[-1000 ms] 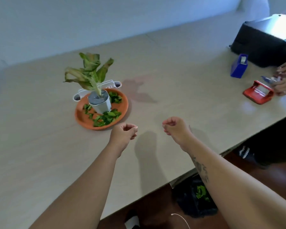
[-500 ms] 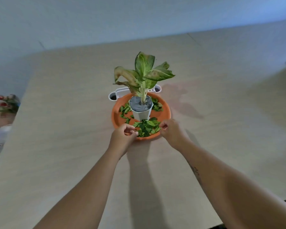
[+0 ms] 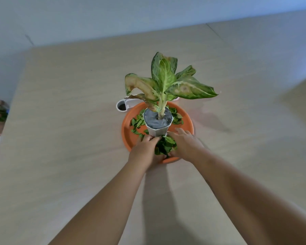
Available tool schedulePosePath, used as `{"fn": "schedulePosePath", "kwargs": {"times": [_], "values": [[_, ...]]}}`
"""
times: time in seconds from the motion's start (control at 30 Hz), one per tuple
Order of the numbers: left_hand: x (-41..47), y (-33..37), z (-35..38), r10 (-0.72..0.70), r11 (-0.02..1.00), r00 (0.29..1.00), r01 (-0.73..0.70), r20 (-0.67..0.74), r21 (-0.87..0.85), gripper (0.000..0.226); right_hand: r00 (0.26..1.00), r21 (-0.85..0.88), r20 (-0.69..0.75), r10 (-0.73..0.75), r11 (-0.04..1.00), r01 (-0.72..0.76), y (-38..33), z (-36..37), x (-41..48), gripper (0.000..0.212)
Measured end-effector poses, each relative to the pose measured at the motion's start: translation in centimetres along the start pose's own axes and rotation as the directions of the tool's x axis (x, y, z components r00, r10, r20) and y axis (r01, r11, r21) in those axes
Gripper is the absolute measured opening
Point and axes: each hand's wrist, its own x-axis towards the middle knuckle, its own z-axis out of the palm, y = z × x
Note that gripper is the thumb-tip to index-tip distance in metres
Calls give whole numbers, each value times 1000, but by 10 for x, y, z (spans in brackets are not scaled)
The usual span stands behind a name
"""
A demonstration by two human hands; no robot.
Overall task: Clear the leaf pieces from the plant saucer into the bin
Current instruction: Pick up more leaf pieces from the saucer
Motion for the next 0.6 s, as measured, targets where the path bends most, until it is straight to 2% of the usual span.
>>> {"fn": "schedulePosePath", "kwargs": {"times": [0.13, 0.2, 0.33, 0.47, 0.6], "values": [[10, -3, 4, -8, 999, 1000, 8, 5, 43, 63, 996, 28, 71, -49, 998, 47, -3, 4, 12, 77], [12, -4, 3, -11, 1000, 1000, 11, 19, 10, 56, 995, 2, 80, -68, 998, 68, -3, 6, 14, 72], [13, -9, 4, 30, 994, 999, -27, 24, -101, 44, 994, 14, 44, -96, 995, 95, -5, 10, 11, 58], [16, -14, 6, 62, 991, 998, -60, 9, -119, 34, 992, 64, 17, -123, 990, 122, -5, 13, 12, 48], [21, -14, 3, 69, 990, 996, -61, 57, -123, 32, 992, 117, 21, -125, 986, 122, -4, 14, 14, 40]]}}
